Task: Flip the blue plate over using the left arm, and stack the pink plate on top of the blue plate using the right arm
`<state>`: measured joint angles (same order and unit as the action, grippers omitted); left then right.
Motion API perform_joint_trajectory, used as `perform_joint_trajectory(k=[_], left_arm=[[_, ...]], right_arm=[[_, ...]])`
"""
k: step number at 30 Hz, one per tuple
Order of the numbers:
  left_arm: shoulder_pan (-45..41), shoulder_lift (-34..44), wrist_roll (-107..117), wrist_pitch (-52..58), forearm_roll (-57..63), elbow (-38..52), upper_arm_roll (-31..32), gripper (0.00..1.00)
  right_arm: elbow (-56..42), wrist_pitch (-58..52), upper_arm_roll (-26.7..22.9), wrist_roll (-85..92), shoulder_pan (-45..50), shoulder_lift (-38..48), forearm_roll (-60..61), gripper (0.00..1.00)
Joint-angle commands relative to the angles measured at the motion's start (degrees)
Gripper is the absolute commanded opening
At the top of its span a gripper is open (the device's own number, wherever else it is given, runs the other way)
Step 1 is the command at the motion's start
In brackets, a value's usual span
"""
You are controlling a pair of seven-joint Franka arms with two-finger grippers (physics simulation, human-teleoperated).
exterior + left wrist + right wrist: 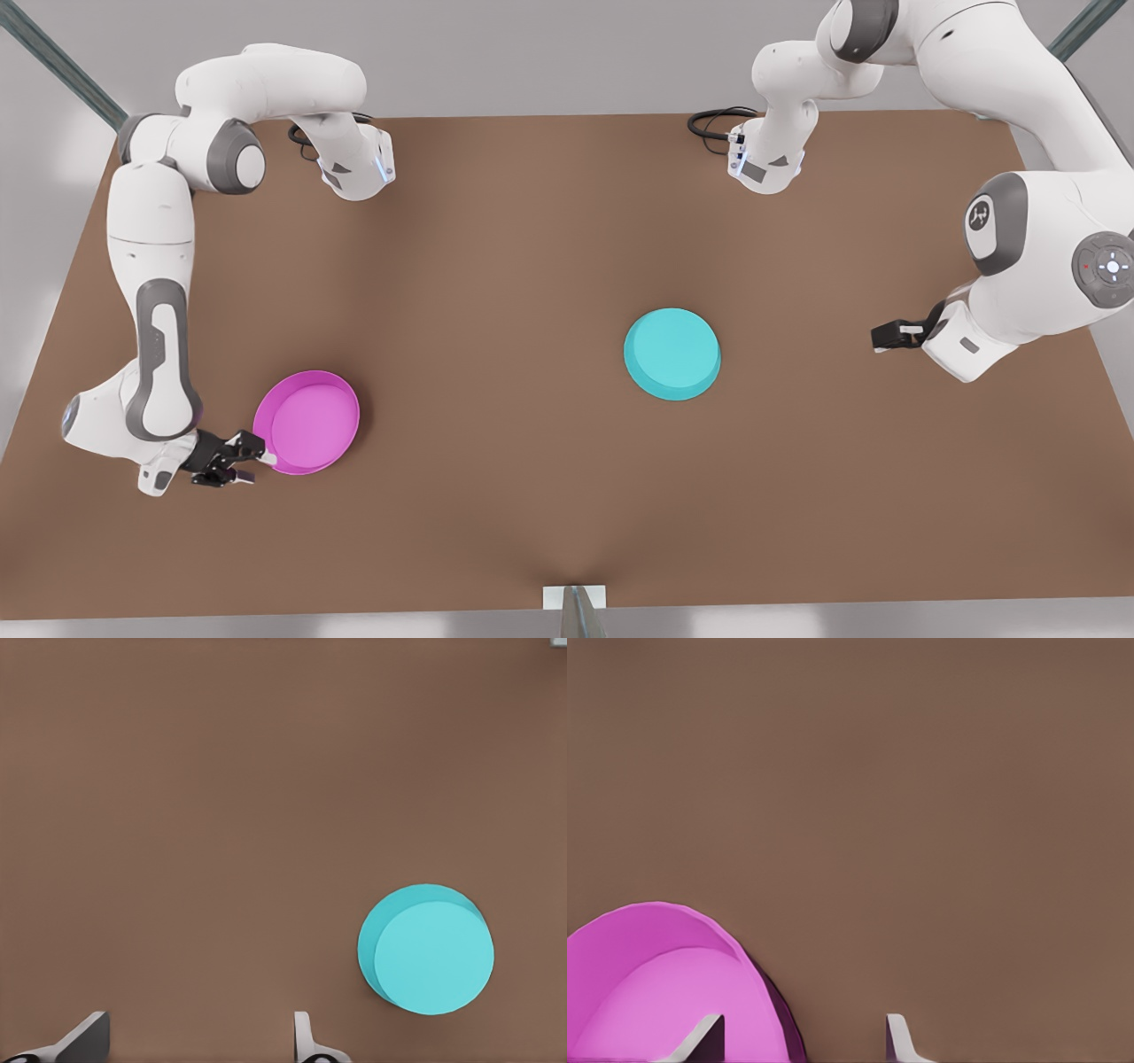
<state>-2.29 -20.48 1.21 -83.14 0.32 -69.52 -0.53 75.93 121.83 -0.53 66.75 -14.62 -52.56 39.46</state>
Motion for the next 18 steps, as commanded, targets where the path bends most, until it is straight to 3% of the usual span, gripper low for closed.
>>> perform_joint_trajectory(k=[1,17,18], left_arm=[[0.0,0.0,-0.1,0.0,0.0,0.0,0.0,1.00],[-1.1,0.0,-0.3,0.4,2.1,0.0,0.4,1.00],[-1.1,0.0,-0.6,0.4,2.3,-0.4,0.4,1.00]], right_arm=[[0.0,0.0,0.0,0.0,0.1,-0.1,0.0,0.56],[0.8,-2.7,-0.5,0.3,0.2,-0.7,-1.1,0.50],[0.8,-2.7,-0.5,0.4,0.2,-0.7,-1.1,0.46]])
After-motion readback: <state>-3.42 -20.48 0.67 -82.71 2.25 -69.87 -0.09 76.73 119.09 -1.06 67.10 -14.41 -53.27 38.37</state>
